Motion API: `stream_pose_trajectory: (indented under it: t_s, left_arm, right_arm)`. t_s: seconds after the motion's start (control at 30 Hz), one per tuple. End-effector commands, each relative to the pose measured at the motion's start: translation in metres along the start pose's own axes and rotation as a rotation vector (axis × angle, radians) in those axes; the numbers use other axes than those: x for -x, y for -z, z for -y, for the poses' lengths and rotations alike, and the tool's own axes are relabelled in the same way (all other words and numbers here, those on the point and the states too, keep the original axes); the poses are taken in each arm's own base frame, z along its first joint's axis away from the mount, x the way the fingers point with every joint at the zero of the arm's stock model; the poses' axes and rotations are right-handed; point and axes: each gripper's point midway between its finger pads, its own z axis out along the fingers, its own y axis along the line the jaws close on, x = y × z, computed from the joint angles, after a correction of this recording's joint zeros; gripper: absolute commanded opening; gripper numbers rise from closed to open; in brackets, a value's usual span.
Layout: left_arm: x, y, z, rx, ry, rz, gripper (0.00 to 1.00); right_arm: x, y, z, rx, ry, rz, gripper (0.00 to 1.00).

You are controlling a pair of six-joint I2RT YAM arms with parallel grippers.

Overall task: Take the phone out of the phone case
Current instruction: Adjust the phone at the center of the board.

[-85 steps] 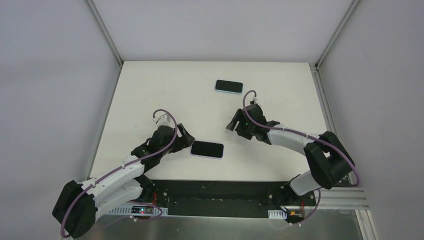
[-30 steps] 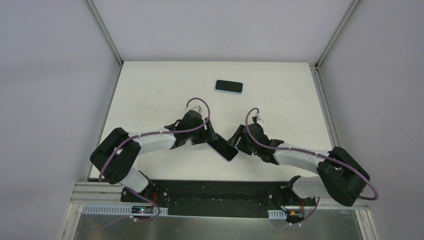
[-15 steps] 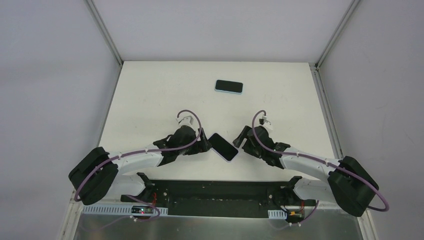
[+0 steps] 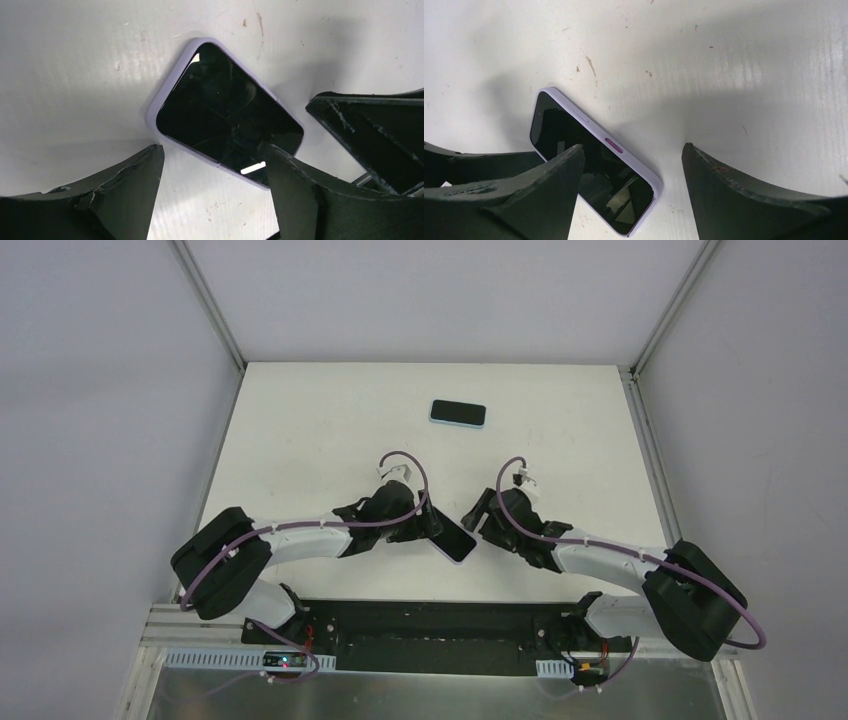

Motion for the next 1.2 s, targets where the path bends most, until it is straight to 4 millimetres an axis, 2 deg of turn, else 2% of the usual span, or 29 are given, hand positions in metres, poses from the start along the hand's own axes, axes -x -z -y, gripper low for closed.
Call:
stream_pose_trajectory:
  t_s: [0.0, 0.37, 0.57, 0.83, 1.0, 1.17]
  left_arm:
    - [-0.016, -0.01, -0.004, 0.029, -0.015, -0.082, 0.76]
    - [-0.013, -0.024, 0.003, 0.037, -0.019, -0.098, 0.76]
    - [0.0, -0.031, 0.011, 0.029, -0.019, -0.079, 0.76]
    - [0.018, -0.033, 0.031, -0.023, -0.019, -0.064, 0.76]
    - [0.021, -0.041, 0.049, -0.066, -0.019, -0.093, 0.76]
    - [0.024, -0.047, 0.057, -0.08, -0.02, -0.101, 0.76]
  right_arm:
    - [-0.025, 0.003, 0.034, -0.098, 0.036, -0.074, 0.75]
    - [-0.034, 0.006, 0.032, -0.09, 0.038, -0.099, 0.74]
    - [-0.04, 0.009, 0.033, -0.083, 0.026, -0.119, 0.74]
    - [-0.045, 0.015, 0.037, -0.094, 0.039, -0.124, 0.73]
    - [-0.046, 0.017, 0.038, -0.104, 0.056, -0.126, 0.73]
    - [-0.046, 0.019, 0.039, -0.116, 0.071, -0.124, 0.73]
